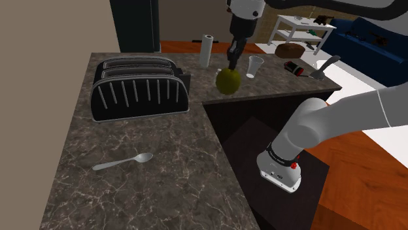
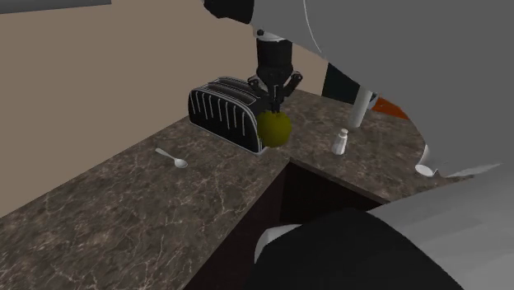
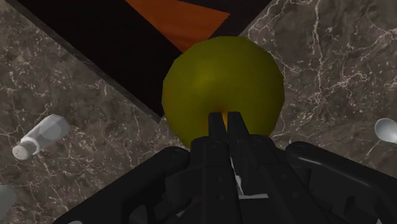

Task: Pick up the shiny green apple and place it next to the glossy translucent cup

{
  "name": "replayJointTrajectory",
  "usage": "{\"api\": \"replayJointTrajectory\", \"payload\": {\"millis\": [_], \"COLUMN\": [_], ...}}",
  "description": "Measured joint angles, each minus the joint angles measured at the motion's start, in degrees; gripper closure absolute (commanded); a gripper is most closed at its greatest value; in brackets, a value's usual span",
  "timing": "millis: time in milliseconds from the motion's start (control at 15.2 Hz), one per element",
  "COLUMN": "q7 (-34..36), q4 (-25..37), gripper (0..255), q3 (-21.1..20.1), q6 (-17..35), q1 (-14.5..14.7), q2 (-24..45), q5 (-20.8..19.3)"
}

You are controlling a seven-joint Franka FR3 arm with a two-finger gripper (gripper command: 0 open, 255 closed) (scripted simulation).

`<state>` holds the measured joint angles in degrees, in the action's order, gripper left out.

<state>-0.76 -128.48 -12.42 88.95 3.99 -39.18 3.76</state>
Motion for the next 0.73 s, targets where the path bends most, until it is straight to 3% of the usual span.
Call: {"api": "replayJointTrajectory", "payload": {"millis": [726], "q7": [-13.7], "q4": [4.0], "gripper": [255], "q3": [11.4], "q6": [3.8], "q1": [-5.1], "q2": [7.5], "q5": [-7.4]}}
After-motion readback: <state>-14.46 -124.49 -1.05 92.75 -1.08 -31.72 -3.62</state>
